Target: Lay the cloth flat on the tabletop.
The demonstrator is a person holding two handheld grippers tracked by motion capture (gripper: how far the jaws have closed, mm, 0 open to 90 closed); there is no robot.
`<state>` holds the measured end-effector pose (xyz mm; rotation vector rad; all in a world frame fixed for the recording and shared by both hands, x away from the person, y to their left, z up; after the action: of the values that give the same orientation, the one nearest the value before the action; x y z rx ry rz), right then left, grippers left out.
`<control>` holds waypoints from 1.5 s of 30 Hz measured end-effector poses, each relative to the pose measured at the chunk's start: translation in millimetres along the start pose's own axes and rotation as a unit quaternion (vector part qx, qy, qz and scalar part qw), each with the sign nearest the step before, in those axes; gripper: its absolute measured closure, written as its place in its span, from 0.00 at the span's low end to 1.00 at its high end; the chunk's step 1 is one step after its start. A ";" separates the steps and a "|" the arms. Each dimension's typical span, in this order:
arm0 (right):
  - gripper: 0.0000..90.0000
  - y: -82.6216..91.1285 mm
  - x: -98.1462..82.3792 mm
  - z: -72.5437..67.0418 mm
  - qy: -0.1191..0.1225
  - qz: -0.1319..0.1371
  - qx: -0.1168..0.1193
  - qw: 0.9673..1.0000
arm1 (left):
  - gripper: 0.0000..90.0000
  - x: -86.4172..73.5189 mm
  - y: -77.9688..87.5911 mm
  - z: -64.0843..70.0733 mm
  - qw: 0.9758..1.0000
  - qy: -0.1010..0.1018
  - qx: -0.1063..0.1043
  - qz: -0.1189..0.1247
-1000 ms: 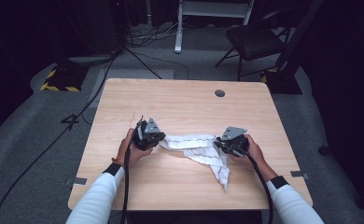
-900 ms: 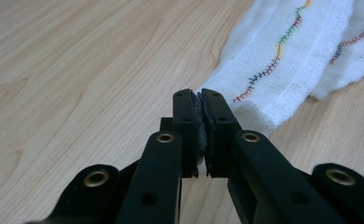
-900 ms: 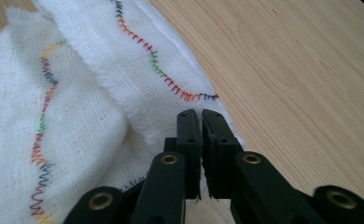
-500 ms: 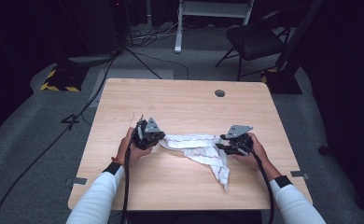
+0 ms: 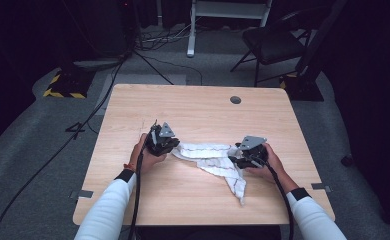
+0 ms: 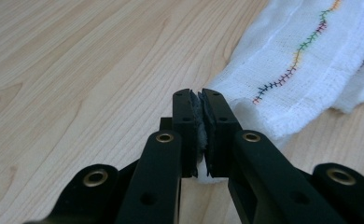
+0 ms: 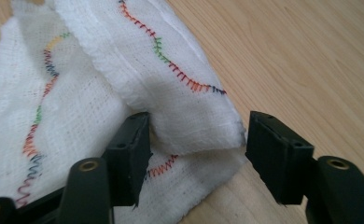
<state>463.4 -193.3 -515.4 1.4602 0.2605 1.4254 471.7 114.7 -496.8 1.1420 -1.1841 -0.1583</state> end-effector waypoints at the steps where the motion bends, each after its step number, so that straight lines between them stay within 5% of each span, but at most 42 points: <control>1: 0.48 -1.8 0.8 -0.2 0.006 -0.001 -0.008 1.000 | 0.94 0.7 -1.4 -0.6 1.000 0.000 0.000 -0.001; 7: 0.76 -4.9 5.2 0.0 0.011 0.008 -0.014 1.000 | 0.94 2.2 -2.4 -7.6 1.000 0.004 0.011 0.001; 10: 0.80 4.2 6.2 8.1 -0.014 0.034 -0.013 0.999 | 0.94 1.8 1.1 -10.4 1.000 0.009 0.012 0.007; 17: 0.92 17.8 10.9 11.8 -0.014 0.054 -0.016 0.998 | 0.94 6.1 9.3 -9.4 1.000 0.005 0.016 0.026; 29: 0.94 61.5 28.6 19.8 -0.030 0.099 -0.042 0.994 | 0.94 21.9 41.4 -5.4 0.997 -0.001 0.016 0.082; 37: 0.94 94.8 42.8 23.8 -0.036 0.133 -0.063 0.989 | 0.94 38.1 75.3 7.2 0.991 -0.020 0.015 0.129; 45: 0.94 126.7 52.4 18.4 -0.031 0.159 -0.075 0.984 | 0.94 42.7 105.2 22.8 0.988 -0.046 0.022 0.147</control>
<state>432.1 -219.7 -383.3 1.4638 -0.1233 1.6109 426.0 123.5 -390.8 0.9936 -1.4300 0.0420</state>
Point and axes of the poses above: each handheld gripper's, and its own axes: y roughly backward along the jaws, x roughly out of its top, z roughly to its right, the point moved 4 cm from there along -y, roughly forward along the jaws, and after that the axes turned 6 degrees about -z, right-handed, at the moved point
